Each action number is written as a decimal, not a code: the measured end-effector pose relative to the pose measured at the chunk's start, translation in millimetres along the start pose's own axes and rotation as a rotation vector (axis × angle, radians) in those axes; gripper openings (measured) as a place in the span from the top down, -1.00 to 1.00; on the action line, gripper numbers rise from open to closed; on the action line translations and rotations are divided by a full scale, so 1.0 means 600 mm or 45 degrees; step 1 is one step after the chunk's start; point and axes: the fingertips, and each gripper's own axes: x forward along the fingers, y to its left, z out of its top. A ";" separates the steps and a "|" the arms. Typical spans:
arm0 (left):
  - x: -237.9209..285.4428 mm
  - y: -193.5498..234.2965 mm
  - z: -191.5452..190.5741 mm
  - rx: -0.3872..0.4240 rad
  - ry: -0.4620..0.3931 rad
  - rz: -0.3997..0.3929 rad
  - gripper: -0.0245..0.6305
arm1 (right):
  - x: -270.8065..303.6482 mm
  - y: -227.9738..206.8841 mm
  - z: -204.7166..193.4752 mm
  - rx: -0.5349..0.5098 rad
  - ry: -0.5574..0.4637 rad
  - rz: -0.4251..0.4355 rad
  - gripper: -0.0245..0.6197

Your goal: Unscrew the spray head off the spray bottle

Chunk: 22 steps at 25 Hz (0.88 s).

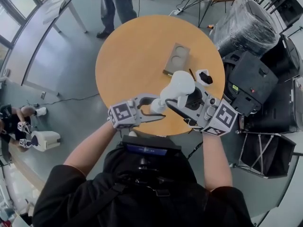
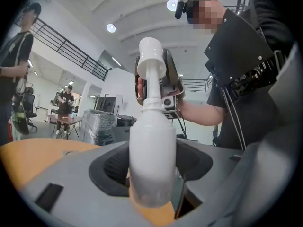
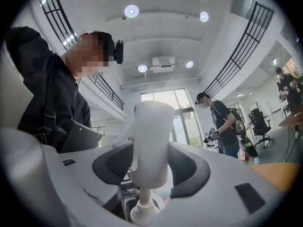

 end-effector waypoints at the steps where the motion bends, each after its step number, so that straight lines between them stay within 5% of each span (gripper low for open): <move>1: 0.002 0.005 0.000 0.004 -0.016 0.018 -0.02 | -0.001 -0.005 0.008 -0.009 0.001 -0.018 0.20; 16: -0.014 0.068 -0.054 0.120 0.015 0.276 -0.02 | -0.048 -0.079 0.020 -0.063 0.096 -0.244 0.20; 22: 0.001 0.106 -0.062 0.111 -0.037 0.382 -0.02 | -0.097 -0.158 -0.077 0.012 0.261 -0.402 0.20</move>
